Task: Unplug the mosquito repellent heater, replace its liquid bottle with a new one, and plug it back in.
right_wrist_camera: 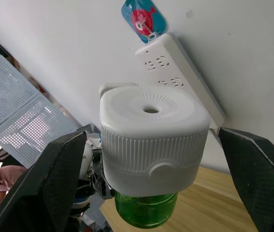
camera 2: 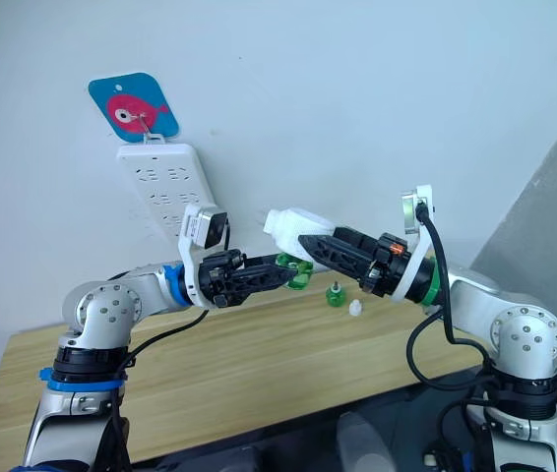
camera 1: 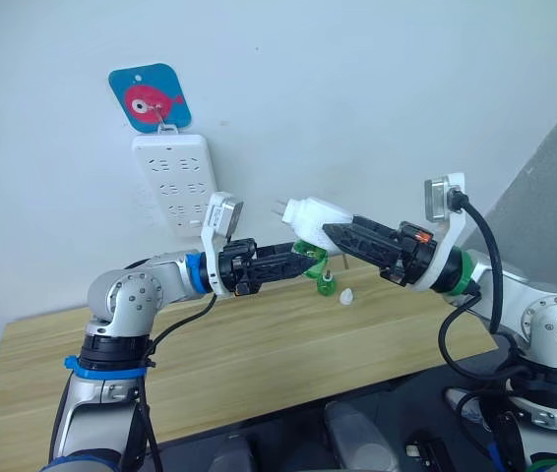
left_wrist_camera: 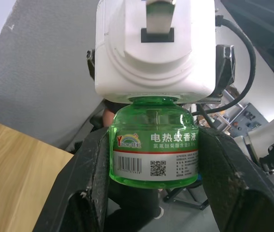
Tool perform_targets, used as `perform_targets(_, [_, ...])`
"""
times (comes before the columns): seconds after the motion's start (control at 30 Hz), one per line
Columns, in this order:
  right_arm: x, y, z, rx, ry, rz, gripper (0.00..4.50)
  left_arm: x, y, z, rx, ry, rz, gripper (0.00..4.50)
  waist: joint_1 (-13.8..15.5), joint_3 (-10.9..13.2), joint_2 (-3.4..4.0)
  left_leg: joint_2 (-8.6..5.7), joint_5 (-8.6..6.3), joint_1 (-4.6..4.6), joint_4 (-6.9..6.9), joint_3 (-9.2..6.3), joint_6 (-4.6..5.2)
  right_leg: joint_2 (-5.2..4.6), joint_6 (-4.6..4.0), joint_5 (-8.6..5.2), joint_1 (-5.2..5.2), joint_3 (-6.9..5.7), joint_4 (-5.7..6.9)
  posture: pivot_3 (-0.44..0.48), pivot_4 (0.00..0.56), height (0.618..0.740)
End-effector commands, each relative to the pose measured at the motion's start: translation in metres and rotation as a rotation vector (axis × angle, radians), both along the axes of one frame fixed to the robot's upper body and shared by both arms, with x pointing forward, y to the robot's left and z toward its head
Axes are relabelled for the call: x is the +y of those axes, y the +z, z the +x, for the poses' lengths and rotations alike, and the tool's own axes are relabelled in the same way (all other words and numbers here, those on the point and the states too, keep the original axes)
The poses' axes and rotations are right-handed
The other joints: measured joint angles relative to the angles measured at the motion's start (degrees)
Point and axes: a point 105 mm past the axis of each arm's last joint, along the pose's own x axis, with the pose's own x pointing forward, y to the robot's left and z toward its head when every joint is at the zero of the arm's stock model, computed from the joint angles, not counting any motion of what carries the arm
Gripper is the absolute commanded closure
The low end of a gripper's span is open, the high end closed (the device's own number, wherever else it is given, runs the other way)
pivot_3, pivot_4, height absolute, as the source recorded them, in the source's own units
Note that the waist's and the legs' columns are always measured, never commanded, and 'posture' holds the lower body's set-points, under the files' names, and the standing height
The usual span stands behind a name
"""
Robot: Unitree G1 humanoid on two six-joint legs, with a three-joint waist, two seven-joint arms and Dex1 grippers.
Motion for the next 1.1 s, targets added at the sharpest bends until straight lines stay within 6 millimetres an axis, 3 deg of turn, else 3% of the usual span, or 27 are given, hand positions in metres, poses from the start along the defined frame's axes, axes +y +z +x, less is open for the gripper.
perform_targets(0.03, [0.004,0.016,-0.004,-0.049,0.041,0.053,0.00,0.000,0.016,-0.005,-0.055,-0.023,-0.022,2.27,0.00,0.00,0.00,0.00,0.00,0.00,0.00,0.00,0.00,0.00,0.00,0.00,0.00,0.00,0.00,-0.300,0.092,0.734])
perform_targets(0.23, [0.007,0.018,-0.007,-0.047,0.080,0.059,0.00,0.000,0.018,-0.007,-0.049,-0.029,-0.019,2.27,0.03,-0.01,0.00,0.00,0.00,-0.01,0.00,0.00,0.00,0.00,0.00,0.00,0.00,0.00,-0.02,-0.296,0.091,0.734])
perform_targets(0.4, [0.009,0.020,-0.009,-0.058,0.108,0.054,1.57,0.000,0.018,-0.007,-0.035,-0.035,-0.013,2.27,0.07,-0.01,-0.01,0.00,0.00,0.00,-0.01,0.00,0.00,0.00,0.00,0.00,0.00,0.01,-0.02,-0.294,0.089,0.734])
perform_targets(0.83, [0.010,0.024,-0.010,-0.078,0.127,0.040,1.59,0.003,0.015,-0.002,-0.001,-0.036,0.035,2.27,0.10,-0.03,-0.01,0.00,0.00,0.00,-0.01,0.01,0.00,0.01,0.01,-0.01,0.00,0.01,-0.02,-0.291,0.084,0.734])
perform_targets(0.87, [0.009,0.024,-0.010,-0.078,0.126,0.040,1.59,0.003,0.013,-0.001,-0.004,-0.034,0.058,1.71,0.10,-0.03,-0.01,0.00,0.00,0.00,-0.01,0.01,0.00,0.01,0.01,-0.01,0.00,0.00,-0.03,-0.291,0.084,0.734])
perform_targets(0.93, [0.009,0.024,-0.011,-0.077,0.124,0.042,1.59,0.005,0.011,0.001,-0.026,-0.019,0.082,1.29,0.10,-0.04,0.01,0.00,0.00,0.00,-0.02,0.01,0.00,0.02,0.01,-0.01,-0.01,0.00,-0.02,-0.289,0.081,0.734])
perform_targets(1.07, [0.006,0.025,-0.010,-0.075,0.113,0.047,1.59,0.009,0.009,0.006,-0.100,0.024,0.127,0.02,0.15,-0.05,0.00,0.00,0.00,-0.02,-0.01,0.00,0.00,0.01,0.00,-0.01,-0.01,0.00,-0.03,-0.289,0.081,0.734])
perform_targets(1.1, [0.005,0.024,-0.010,-0.075,0.103,0.044,1.59,0.012,0.007,0.007,-0.123,0.037,0.153,0.00,0.16,-0.05,-0.01,0.00,0.00,-0.02,-0.01,0.00,0.00,0.01,0.00,-0.01,-0.01,0.01,-0.03,-0.293,0.081,0.734])
